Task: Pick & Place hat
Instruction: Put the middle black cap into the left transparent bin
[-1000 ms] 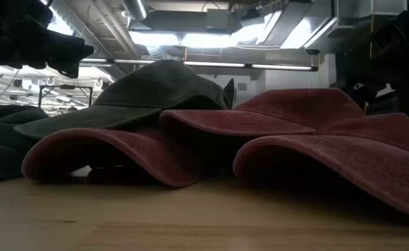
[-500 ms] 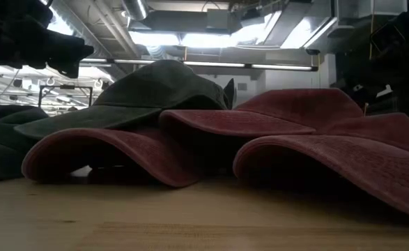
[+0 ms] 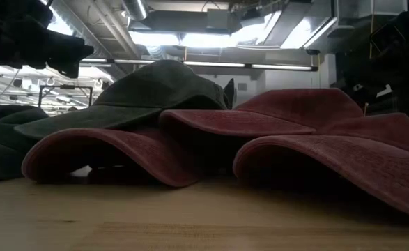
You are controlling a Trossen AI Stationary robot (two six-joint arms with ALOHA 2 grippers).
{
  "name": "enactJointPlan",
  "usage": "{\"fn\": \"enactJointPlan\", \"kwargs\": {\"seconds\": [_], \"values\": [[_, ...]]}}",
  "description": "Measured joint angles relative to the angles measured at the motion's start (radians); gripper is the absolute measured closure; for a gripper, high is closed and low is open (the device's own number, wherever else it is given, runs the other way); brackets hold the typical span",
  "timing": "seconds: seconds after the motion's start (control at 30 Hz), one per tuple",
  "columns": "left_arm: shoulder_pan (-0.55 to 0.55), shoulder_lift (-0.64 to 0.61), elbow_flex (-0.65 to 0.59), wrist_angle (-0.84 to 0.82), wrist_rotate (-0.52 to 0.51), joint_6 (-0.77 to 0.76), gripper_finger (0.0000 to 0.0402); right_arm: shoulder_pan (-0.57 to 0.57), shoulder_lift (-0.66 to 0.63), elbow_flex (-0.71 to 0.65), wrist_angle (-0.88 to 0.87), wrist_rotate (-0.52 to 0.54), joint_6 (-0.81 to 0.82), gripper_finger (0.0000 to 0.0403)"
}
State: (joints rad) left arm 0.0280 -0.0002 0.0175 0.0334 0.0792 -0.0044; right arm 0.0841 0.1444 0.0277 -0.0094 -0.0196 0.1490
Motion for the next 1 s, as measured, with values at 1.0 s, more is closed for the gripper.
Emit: {"fn": "enactJointPlan", "kwargs": {"seconds": [1.0], "values": [[0.0, 0.0, 0.0, 0.0, 0.0, 0.0, 0.0286, 0.25, 0.923, 0.736, -0.443, 0.071, 0.0, 0.0395]]}}
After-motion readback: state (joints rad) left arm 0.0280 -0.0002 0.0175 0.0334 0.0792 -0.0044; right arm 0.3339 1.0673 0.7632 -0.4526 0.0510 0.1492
